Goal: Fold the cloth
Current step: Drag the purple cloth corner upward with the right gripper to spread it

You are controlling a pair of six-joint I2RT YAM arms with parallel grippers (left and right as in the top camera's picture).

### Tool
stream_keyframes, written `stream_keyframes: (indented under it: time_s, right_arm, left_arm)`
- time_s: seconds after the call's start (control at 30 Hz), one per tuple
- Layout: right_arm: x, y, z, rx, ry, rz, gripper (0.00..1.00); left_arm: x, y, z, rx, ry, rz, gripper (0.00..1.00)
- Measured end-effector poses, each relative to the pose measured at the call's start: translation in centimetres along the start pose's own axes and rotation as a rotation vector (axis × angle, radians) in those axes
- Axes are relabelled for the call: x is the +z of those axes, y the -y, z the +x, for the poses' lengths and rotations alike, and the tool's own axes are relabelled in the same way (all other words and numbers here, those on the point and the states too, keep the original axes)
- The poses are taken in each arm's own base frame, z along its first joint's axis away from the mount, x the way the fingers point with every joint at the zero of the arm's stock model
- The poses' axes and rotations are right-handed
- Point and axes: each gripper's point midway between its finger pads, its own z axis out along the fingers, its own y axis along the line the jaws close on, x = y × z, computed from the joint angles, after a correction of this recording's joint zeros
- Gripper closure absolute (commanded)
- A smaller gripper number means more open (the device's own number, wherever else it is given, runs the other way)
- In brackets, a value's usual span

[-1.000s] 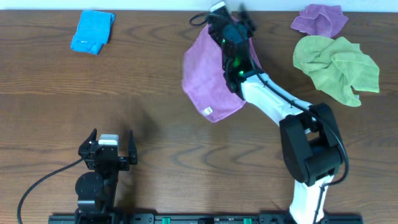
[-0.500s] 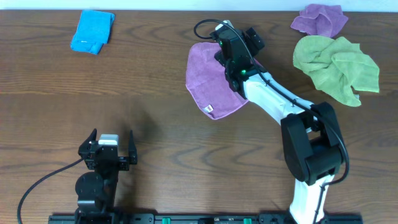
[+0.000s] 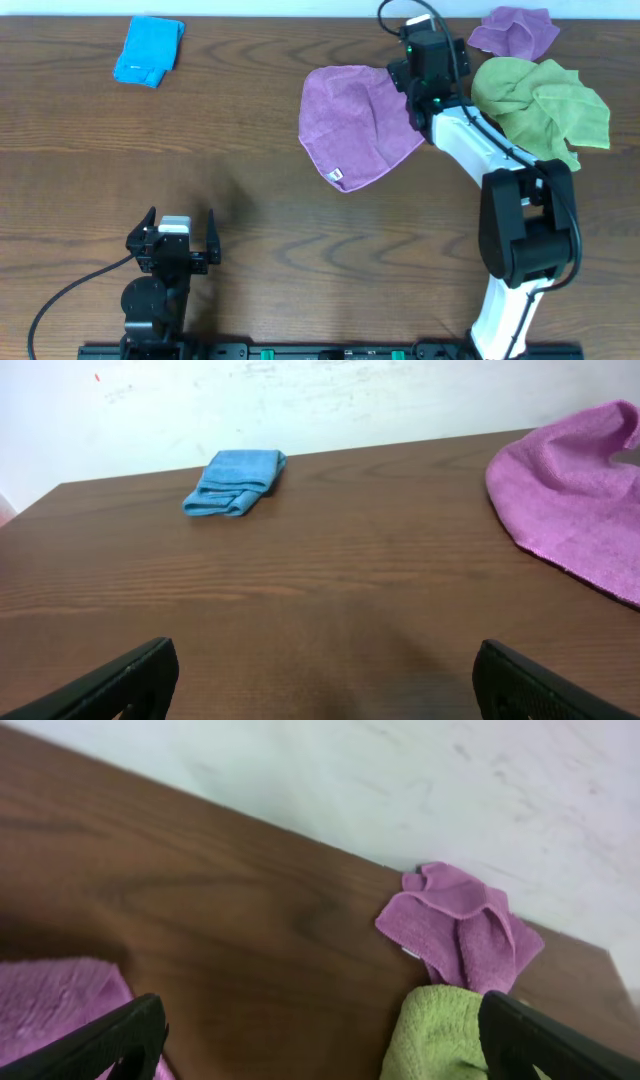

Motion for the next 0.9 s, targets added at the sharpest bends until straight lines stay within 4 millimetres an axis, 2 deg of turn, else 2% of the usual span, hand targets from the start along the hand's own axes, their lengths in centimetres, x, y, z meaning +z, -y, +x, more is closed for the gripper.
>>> stream_keyframes:
  time_s: [0.13,0.27,0.33,0.43,0.47,0.5,0.57,0.7,0.77,0.9]
  right_arm:
    - [0.0,-0.6,1.7,0.006,-0.065,-0.039,0.01]
    - [-1.3,-3.3,5.0,-0.066,-0.202,-0.155,0.01]
    - [-2.7,-5.1,5.6,-0.105,-0.239,-0.217,0.07]
    - [-5.4,-7.5,4.8,-0.159,-0.238,-0.293,0.2]
    - [-6.9,-8.2,4.0,-0.172,-0.225,-0.318,0.4]
    - [-8.1,-8.6,3.1,-0.189,-0.207,-0.337,0.69]
    - [-10.7,-8.5,2.2,-0.206,-0.202,-0.368,0.96]
    - [-14.7,-6.6,1.6,-0.193,-0.231,-0.397,0.99]
    - [-15.7,-6.0,1.9,-0.186,-0.252,-0.403,0.99]
    - [-15.4,-5.6,2.6,-0.164,-0.284,-0.414,0.99]
  left_arm:
    - [0.0,0.0,0.0,0.0,0.0,0.0,0.05]
    - [0.0,0.0,0.0,0.0,0.0,0.0,0.05]
    - [0.0,0.0,0.0,0.0,0.0,0.0,0.05]
    - [0.0,0.0,0.0,0.0,0.0,0.0,0.05]
    - [0.0,0.0,0.0,0.0,-0.001,0.0,0.05]
    - [0.0,0.0,0.0,0.0,0.0,0.0,0.05]
    - [0.0,0.0,0.0,0.0,0.0,0.0,0.05]
    - [0.0,0.0,0.0,0.0,0.0,0.0,0.05]
    - [0.0,0.0,0.0,0.0,0.0,0.0,0.05]
    - [0.0,0.0,0.0,0.0,0.0,0.0,0.05]
